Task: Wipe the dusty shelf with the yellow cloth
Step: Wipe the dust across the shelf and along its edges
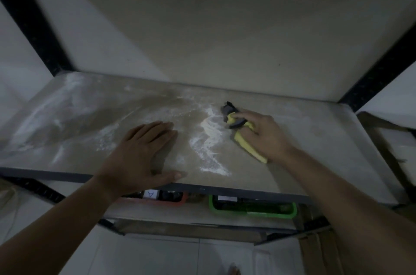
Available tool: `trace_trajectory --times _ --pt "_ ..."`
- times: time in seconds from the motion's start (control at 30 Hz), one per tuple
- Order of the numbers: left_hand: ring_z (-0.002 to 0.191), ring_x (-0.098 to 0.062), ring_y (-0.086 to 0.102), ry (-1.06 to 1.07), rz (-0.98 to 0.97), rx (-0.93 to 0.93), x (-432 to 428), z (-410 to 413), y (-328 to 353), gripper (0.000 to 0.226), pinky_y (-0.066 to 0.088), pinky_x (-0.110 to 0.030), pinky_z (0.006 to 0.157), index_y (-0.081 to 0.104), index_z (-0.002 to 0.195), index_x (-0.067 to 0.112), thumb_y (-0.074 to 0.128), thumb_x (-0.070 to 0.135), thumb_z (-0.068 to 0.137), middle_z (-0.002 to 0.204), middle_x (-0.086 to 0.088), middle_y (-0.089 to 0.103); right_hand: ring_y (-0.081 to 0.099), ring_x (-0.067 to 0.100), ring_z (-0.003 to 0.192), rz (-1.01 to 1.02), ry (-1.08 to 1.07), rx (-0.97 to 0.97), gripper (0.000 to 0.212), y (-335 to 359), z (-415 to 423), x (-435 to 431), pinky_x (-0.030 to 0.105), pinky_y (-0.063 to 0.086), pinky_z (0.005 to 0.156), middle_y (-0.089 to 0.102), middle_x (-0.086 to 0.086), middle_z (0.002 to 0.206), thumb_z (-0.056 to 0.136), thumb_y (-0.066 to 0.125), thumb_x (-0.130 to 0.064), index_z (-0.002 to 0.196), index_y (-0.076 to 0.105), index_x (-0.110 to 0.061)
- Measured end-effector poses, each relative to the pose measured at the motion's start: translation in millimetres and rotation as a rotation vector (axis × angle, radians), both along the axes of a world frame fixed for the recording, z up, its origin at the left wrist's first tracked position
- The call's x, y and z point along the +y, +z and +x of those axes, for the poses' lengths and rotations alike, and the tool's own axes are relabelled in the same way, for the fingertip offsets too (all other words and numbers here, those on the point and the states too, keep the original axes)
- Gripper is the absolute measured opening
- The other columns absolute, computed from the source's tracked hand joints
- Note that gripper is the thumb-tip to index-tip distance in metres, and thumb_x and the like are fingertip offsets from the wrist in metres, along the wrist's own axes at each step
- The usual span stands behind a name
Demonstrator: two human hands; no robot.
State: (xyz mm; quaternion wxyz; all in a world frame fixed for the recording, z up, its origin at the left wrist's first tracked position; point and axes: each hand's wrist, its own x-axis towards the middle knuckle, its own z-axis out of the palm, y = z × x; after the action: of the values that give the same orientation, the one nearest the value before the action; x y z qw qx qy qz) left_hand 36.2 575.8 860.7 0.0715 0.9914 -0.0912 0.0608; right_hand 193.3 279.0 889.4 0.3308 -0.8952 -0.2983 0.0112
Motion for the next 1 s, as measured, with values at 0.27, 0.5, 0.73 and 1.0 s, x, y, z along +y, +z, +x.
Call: trace_trajectory --times 0.27,0.5,0.73,1.0 --pt "0.157 -0.015 0.023 -0.003 0.005 0.028 1 2 0 0.105 0.019 -0.041 0.128 0.038 0.16 0.021 0.033 0.094 0.084 0.17 0.003 0.028 0.054 0.036 0.123 -0.281 -0.495 -0.036 0.042 0 64 -58 0.037 0.04 0.104 0.055 0.015 0.14 0.089 0.051 -0.008 0.131 0.058 -0.009" --pt "0.155 -0.015 0.028 -0.007 -0.024 -0.001 -2 1 0 0.103 0.024 -0.042 0.126 0.044 0.157 0.021 0.037 0.093 0.084 0.167 0.004 0.033 0.056 0.018 0.121 0.033 -0.055 -0.012 0.045 -8 0 57 0.015 0.036 0.099 0.061 0.004 0.135 0.079 0.045 -0.013 0.118 0.069 -0.015" --pt "0.155 -0.015 0.028 -0.006 -0.027 0.012 -2 0 0 0.103 0.024 -0.042 0.126 0.044 0.157 0.021 0.039 0.093 0.084 0.168 0.003 0.033 0.06 0.011 0.115 0.304 -0.262 -0.022 0.039 25 42 -18 0.008 0.037 0.101 0.065 -0.001 0.126 0.088 0.045 -0.008 0.12 0.067 -0.008" --pt "0.156 -0.015 0.027 -0.003 -0.034 0.007 -2 0 2 0.105 0.021 -0.04 0.127 0.044 0.157 0.021 0.039 0.094 0.082 0.167 0.003 0.033 0.06 0.03 0.095 -0.467 -0.499 -0.129 0.036 21 66 -150 0.037 0.052 0.089 0.067 0.011 0.108 0.086 0.044 -0.025 0.113 0.066 -0.014"
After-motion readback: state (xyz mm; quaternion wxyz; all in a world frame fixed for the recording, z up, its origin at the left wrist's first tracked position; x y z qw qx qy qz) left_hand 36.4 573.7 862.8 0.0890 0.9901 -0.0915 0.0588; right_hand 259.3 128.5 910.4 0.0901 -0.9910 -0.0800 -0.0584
